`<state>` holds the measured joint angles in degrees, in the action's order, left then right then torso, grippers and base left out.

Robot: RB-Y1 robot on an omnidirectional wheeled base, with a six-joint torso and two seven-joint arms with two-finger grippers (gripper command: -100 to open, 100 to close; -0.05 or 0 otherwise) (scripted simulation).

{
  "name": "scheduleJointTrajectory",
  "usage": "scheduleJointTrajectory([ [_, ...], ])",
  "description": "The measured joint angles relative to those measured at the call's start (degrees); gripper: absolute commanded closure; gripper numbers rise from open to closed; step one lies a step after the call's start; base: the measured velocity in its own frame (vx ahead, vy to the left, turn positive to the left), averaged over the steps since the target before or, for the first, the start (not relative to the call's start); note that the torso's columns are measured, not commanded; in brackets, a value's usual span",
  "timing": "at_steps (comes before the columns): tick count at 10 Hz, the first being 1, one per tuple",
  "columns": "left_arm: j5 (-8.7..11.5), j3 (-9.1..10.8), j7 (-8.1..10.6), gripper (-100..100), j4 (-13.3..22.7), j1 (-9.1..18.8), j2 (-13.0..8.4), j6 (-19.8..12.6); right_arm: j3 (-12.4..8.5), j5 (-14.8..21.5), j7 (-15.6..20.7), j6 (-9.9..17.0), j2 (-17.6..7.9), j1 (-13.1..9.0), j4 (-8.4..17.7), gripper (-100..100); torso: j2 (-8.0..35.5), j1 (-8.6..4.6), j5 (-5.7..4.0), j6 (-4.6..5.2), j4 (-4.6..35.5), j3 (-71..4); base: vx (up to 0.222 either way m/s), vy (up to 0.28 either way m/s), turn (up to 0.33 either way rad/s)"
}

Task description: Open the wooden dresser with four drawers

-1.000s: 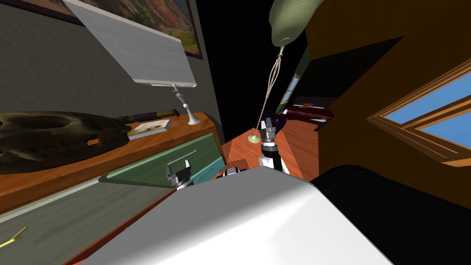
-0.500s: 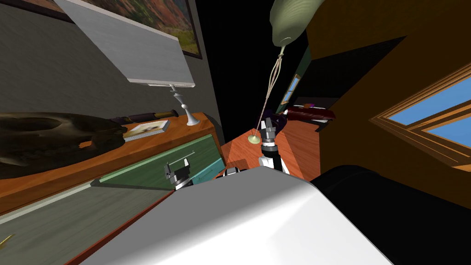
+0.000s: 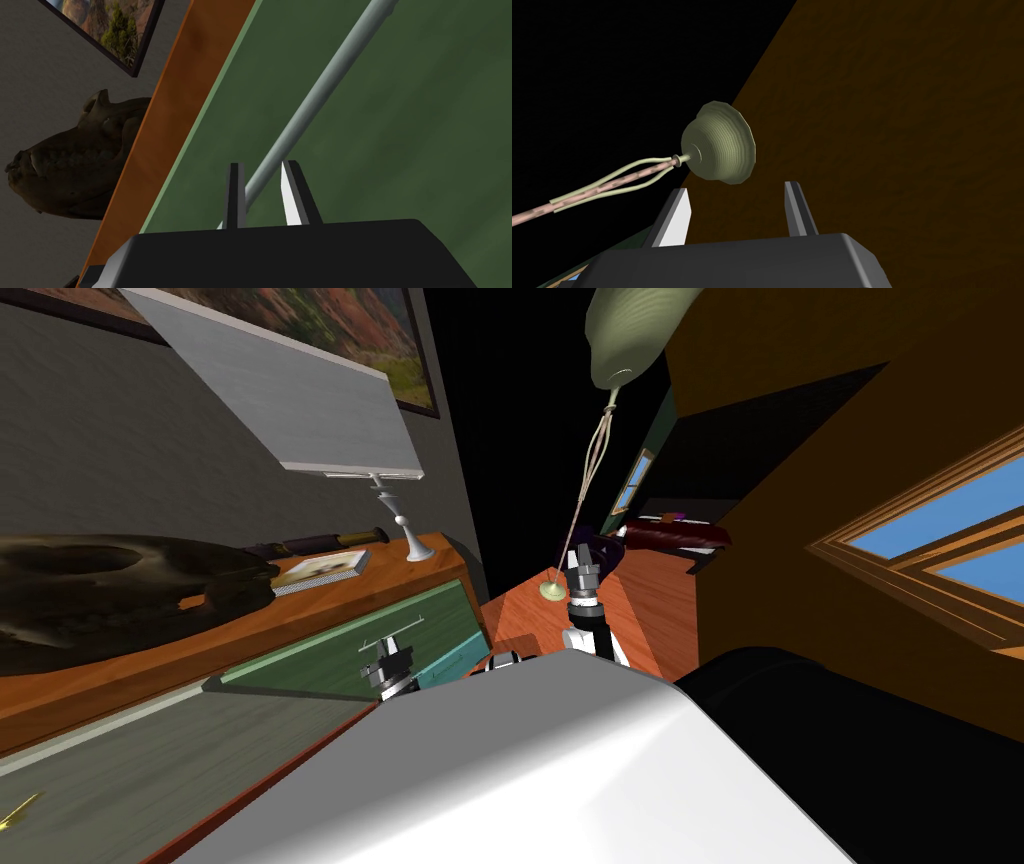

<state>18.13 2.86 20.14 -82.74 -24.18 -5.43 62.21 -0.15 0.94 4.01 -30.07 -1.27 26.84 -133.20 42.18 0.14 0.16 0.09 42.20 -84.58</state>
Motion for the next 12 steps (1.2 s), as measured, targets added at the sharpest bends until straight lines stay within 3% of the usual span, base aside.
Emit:
scheduleJointTrajectory([
  [2, -0.37, -0.53, 0.23, 100, 1.84, -0.30, 0.56, 2.01, 0.00, 0.00, 0.00, 0.00, 0.00, 0.00, 0.00, 0, 0.03, -0.05, -0.10, -0.08, 0.05, -0.03, -0.015, 0.007, -0.011],
  [3, -0.40, -0.58, 0.21, -100, 1.98, -0.30, 0.61, 2.25, 0.00, 0.00, 0.00, 0.00, 0.00, 0.00, 0.00, 0, 0.05, -0.13, -0.15, -0.09, 0.07, -0.02, 0.003, -0.023, 0.008],
  [6, 0.27, -0.38, -0.16, -100, 0.04, -0.11, -1.05, 0.40, 0.01, 0.00, 0.00, 0.00, 0.02, 0.01, 0.00, 0, 0.04, -0.46, -0.26, -0.09, 0.07, -0.02, 0.025, -0.131, 0.025],
  [8, 0.54, -0.33, -0.46, -100, -0.93, -0.14, 0.82, -1.06, 0.01, 0.00, 0.00, 0.00, 0.01, 0.01, 0.00, 0, 0.10, 0.03, -0.12, -0.09, 0.08, 0.01, 0.018, -0.061, 0.004],
  [12, 0.89, 0.28, -0.91, -100, -3.20, 0.68, 0.46, -4.09, 0.00, 0.00, 0.00, 0.00, 0.00, 0.00, 0.00, 0, 0.11, -0.12, -0.15, -0.09, 0.09, 0.01, 0.006, -0.007, 0.021],
])
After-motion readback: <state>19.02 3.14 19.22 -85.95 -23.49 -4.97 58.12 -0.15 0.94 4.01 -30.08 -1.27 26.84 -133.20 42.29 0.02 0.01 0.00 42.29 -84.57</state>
